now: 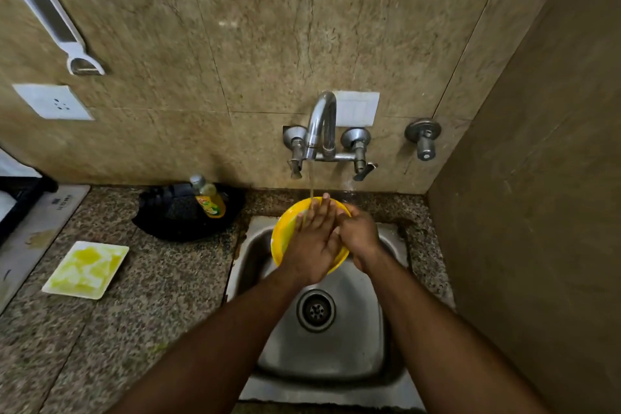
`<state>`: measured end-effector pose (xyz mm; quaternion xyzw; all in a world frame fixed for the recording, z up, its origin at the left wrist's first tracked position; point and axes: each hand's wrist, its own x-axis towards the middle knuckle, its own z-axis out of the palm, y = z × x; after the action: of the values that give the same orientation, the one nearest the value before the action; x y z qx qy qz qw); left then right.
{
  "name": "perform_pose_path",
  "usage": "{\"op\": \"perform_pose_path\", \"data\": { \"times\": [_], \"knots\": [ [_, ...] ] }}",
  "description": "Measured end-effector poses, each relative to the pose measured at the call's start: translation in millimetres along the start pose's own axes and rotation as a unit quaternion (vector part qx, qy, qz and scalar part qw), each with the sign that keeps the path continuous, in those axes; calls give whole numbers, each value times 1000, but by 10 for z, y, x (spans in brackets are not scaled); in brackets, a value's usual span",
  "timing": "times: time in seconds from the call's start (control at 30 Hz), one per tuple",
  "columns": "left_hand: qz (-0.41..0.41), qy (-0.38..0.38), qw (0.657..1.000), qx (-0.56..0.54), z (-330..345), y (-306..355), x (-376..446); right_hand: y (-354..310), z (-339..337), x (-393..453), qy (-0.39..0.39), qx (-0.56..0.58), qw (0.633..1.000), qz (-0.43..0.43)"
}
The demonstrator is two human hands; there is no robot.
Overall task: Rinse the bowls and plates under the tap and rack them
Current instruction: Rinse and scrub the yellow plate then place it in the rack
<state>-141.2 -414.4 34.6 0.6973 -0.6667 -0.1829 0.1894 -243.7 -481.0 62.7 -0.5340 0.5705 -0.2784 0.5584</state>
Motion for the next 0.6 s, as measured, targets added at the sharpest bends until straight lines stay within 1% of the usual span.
{"op": "perform_pose_path", "data": {
  "times": [0.03,0.1,0.17,0.2,0.3,0.33,0.37,0.47,0.53,0.6],
  "knots": [
    [4,13,1000,10,34,-13,27,4,-40,-29,21,-12,1000,-3],
    [-34,22,999,23,32,-62,105,27,-83,-99,54,-37,998,-10],
    [-71,5,997,26,5,-85,214,64,-88,-158,81,-72,994,-10],
    [-69,-7,997,29,4,-73,253,84,-76,-165,99,-85,991,-10],
    [11,-40,997,65,75,-26,243,55,-49,-111,157,-98,983,-13],
    [20,-45,996,69,100,-25,201,21,-44,-82,164,-106,981,-19],
    [6,-39,997,69,111,-45,160,-10,-37,-62,163,-114,980,-30],
    [-81,1,994,69,87,-122,98,-91,-3,-75,157,-144,974,-75],
    [-99,18,993,68,93,-114,57,-97,16,-105,167,-160,968,-94],
    [-110,18,993,47,142,-55,-14,-33,6,-126,171,-174,966,-82]
  ]
}}
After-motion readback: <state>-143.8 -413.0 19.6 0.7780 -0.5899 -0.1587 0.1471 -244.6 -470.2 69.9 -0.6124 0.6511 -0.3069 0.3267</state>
